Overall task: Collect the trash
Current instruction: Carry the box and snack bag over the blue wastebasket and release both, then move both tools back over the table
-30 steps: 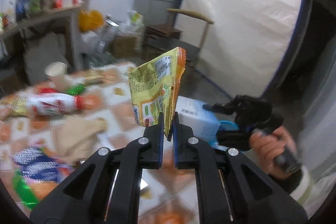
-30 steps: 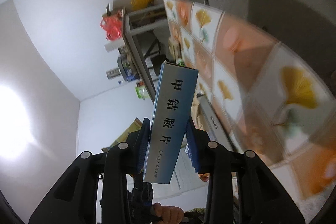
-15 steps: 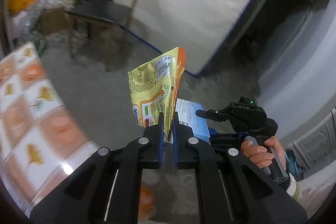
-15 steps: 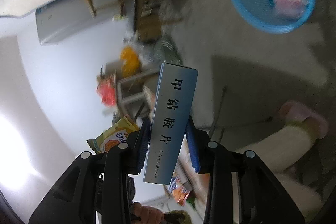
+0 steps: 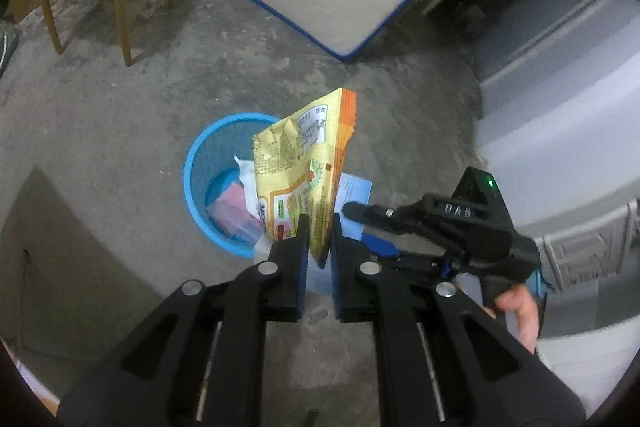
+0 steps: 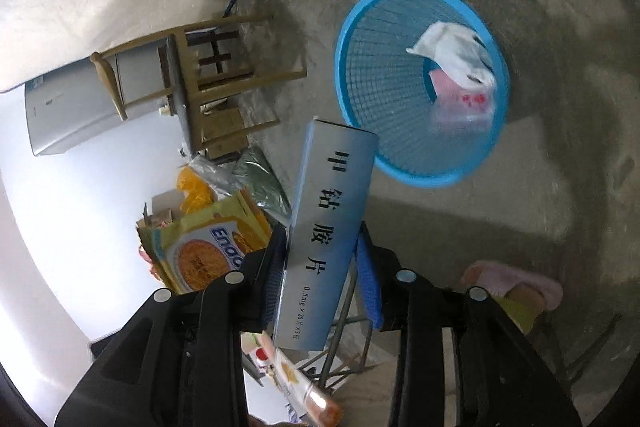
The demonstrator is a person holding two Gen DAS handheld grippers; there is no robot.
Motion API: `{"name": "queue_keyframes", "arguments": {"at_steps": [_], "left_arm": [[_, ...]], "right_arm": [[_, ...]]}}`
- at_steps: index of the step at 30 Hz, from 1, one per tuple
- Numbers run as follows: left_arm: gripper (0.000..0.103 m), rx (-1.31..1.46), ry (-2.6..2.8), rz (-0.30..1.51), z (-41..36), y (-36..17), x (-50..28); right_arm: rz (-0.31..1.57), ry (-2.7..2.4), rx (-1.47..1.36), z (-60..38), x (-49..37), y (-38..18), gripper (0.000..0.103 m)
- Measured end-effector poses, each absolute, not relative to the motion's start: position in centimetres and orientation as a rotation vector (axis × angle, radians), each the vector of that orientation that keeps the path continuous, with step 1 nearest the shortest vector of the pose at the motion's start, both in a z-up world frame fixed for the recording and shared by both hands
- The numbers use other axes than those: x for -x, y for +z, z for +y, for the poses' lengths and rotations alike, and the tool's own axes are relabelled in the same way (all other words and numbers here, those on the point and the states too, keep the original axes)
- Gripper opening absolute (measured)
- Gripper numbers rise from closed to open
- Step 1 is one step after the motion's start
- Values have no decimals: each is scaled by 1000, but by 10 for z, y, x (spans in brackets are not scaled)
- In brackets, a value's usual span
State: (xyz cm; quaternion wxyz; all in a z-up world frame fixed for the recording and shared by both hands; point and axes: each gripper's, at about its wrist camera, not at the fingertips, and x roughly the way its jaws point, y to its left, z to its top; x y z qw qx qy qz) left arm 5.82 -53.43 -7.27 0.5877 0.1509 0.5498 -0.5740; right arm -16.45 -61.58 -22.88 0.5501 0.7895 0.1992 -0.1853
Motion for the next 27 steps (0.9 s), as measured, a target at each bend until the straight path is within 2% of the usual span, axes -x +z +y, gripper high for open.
{"name": "queue_keyframes", "arguments": {"at_steps": [2,3,8,12,18,22,27], "left_arm": [[57,-351,-1308,1282,-548,-84,-63],[60,-349,-1292,1279,-552,-85,-65],[60,-302,-1273,1330,-545,-96,-72],[62,-315,-1275,1295,-526,-94,-75],[64,-280,-1269,1230,-487,-69,-82],[68,-248,-1274,1164,-454,-45,-82],[74,-199,-1271,1094,-401,-20,-78]], "right_arm": [[492,-476,-1871,-624,155,-244,64],[505,-497,-1869,-626,155,-251,65],[527,-601,-1910,-618,176,-285,65],[544,-622,-1892,-604,192,-288,65],[573,-642,-1781,-591,206,-264,65],[597,-661,-1637,-584,205,-224,66],[633,-668,-1435,-562,195,-169,75]]}}
